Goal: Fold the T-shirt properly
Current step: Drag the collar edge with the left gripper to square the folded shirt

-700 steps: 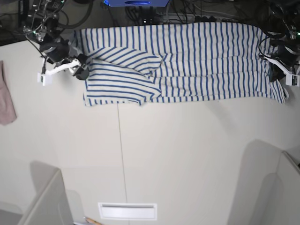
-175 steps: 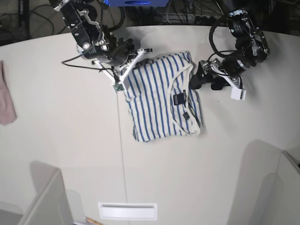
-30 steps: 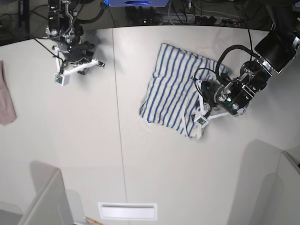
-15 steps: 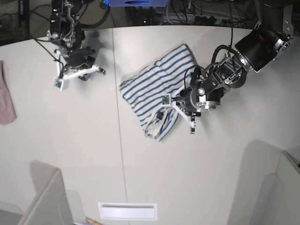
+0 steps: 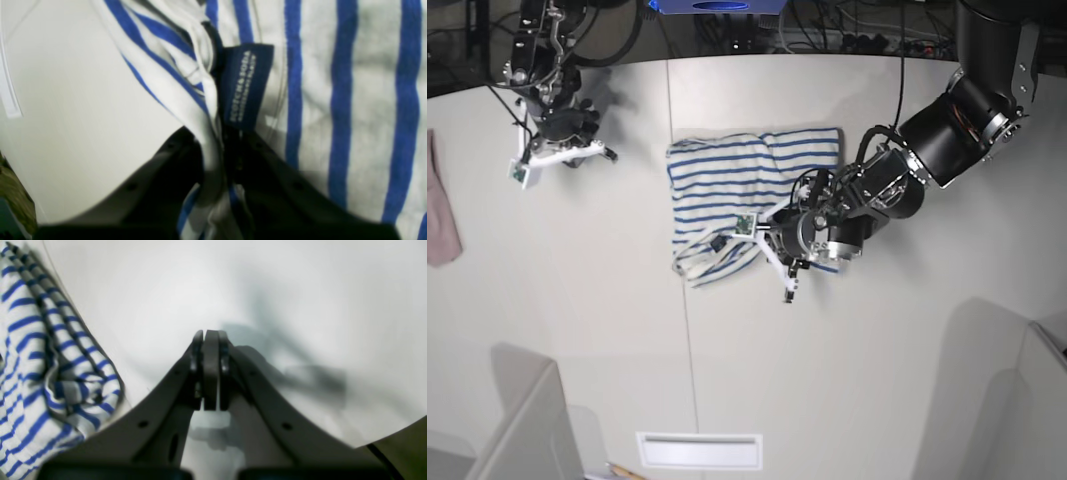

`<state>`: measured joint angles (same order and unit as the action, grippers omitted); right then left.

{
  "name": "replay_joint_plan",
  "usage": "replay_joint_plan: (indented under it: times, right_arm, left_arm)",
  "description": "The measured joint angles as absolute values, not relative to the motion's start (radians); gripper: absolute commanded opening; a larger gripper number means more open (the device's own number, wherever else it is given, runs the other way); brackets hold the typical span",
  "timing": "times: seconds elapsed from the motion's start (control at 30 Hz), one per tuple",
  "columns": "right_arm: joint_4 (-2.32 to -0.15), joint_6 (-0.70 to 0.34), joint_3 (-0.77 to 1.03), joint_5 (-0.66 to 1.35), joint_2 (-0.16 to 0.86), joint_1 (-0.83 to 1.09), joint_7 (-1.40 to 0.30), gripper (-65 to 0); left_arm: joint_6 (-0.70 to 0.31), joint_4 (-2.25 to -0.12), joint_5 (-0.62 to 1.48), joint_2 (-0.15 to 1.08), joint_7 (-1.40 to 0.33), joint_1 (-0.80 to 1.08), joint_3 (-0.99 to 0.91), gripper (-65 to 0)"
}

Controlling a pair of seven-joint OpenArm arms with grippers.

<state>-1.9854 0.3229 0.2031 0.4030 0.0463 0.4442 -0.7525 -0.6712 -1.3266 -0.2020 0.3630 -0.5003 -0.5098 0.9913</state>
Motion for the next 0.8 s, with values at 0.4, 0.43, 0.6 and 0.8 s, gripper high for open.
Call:
replay_joint_plan:
  times: [0.4,0.43,0.6,0.8]
  right_arm:
    - [-1.983,0.323,0.203,0.400,0.046,0.444,-0.756,-65.0]
    - [-1.983,0.323,0.203,0.400,0.046,0.444,-0.755,-65.0]
    - [-1.983,0.323,0.203,0.400,0.046,0.444,-0.756,-65.0]
    - [-1.983,0.323,0.203,0.400,0.046,0.444,-0.756,-65.0]
  left_arm:
    - [-0.681,-1.315,-0.205,0.306,-0.513,-0.521,1.002,-65.0]
    - [-0.681,-1.315,-0.205,0.301,-0.513,-0.521,1.003,-65.0]
    - [-0.681,-1.314,-0.194,0.297,-0.508,-0.520,0.999,-65.0]
    - [-0.686,-1.314,-0.179,0.293,-0.601,-0.543,1.006,-65.0]
